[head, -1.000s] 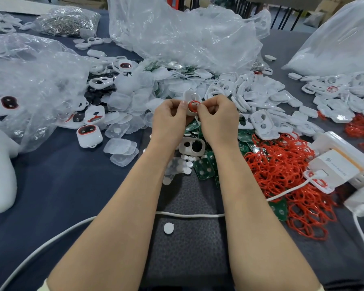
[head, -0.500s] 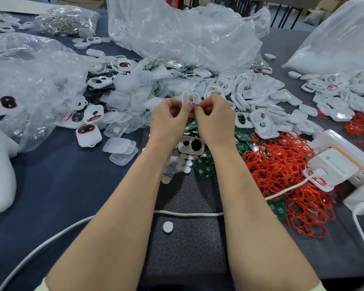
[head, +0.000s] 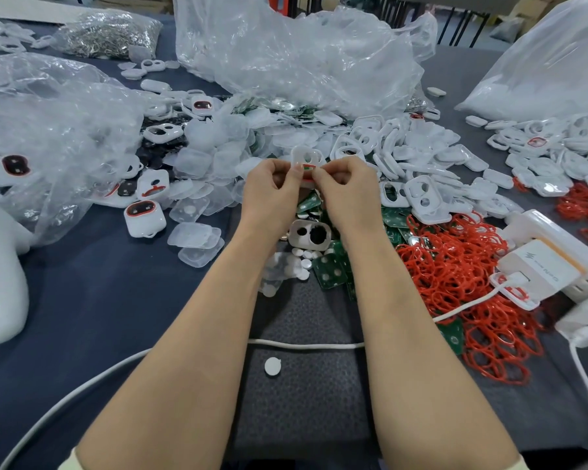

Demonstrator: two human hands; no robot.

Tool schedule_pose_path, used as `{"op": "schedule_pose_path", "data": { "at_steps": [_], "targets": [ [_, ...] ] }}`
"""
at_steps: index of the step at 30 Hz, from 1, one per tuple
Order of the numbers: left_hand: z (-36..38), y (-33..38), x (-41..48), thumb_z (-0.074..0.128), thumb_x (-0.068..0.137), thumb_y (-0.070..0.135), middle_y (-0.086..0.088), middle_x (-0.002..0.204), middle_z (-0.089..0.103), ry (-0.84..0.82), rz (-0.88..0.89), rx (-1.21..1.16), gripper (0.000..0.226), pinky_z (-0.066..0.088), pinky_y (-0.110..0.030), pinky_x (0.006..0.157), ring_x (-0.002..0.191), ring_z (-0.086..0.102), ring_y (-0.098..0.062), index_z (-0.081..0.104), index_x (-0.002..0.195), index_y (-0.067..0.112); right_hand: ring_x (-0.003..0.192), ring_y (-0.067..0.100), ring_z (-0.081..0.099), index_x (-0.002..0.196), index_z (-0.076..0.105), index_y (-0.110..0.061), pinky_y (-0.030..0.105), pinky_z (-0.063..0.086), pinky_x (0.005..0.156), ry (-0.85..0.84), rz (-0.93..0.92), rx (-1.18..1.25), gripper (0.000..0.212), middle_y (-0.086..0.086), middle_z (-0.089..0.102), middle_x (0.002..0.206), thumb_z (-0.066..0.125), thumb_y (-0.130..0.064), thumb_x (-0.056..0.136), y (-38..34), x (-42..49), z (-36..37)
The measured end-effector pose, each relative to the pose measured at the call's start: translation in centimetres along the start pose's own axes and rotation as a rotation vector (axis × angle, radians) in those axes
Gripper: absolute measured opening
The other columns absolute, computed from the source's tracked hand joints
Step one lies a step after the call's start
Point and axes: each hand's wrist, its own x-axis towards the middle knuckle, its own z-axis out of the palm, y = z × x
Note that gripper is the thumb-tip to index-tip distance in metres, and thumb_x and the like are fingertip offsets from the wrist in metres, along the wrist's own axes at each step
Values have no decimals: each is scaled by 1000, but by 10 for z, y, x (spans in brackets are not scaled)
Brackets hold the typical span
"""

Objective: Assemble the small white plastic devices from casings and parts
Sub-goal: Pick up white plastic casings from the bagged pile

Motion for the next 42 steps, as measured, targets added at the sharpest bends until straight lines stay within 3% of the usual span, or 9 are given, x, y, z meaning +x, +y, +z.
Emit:
{"op": "schedule_pose_path", "data": {
  "at_steps": [4,9,14,22,26,29,33,38,42],
  "targets": [
    [-3,4,-1,51,98,12,-4,84,72,-53,-52,-180,12,55,-22,77,84,71,-13,60,94,6,58,7,48,97,66,-7,21,42,56,-202,218,392,14,5,62,80,62,-19,92,2,4,-11],
    [-4,6,-3,52,98,10,-2,80,72,-103,-96,-324,11,54,-16,70,77,71,-9,61,91,8,54,3,49,86,67,-10,15,44,52,-257,221,548,14,0,60,71,58,-17,94,0,5,-11],
    [-6,6,-2,50,98,8,-1,73,73,-136,-165,-472,16,54,-16,68,73,70,-9,62,88,7,61,8,48,95,68,-3,19,42,59,-192,154,472,18,12,61,83,57,-18,95,2,3,-6],
    [-4,4,-1,49,99,12,-4,81,69,-101,-141,-432,12,56,-22,73,73,68,-11,58,93,8,68,8,65,99,68,-5,20,50,61,-189,55,378,13,1,71,79,63,-14,91,1,0,-2],
    [-3,8,-1,50,99,11,-4,86,64,-91,-105,-430,11,55,-18,74,76,64,-10,58,90,11,73,12,66,90,69,-19,28,56,68,-96,-62,207,4,-2,71,81,68,-22,88,1,2,-5],
    [-5,9,1,50,99,13,-1,88,61,-44,-90,-397,12,55,-21,77,76,61,-8,57,89,16,57,6,51,97,69,-23,22,46,56,-163,-78,133,13,-10,56,65,67,-33,88,-1,5,-14],
    [-5,11,-1,48,101,18,-2,93,63,-61,-91,-360,12,57,-23,75,78,63,-12,59,95,17,44,5,45,92,65,-15,16,36,42,-243,3,388,15,-9,55,54,58,-28,95,-5,3,-16],
    [-6,15,-4,46,99,38,-12,96,73,-116,-139,-406,35,58,-24,71,82,73,-19,66,102,9,60,4,61,98,66,-12,21,50,57,-173,-52,240,24,-9,64,65,56,-34,95,-6,0,-11],
    [-7,14,-3,51,98,34,-12,93,72,-113,-132,-374,29,54,-18,65,80,72,-16,66,93,10,78,17,67,97,65,-16,37,57,75,-182,-67,143,17,1,69,81,56,-30,94,-6,0,-5]
  ]
}}
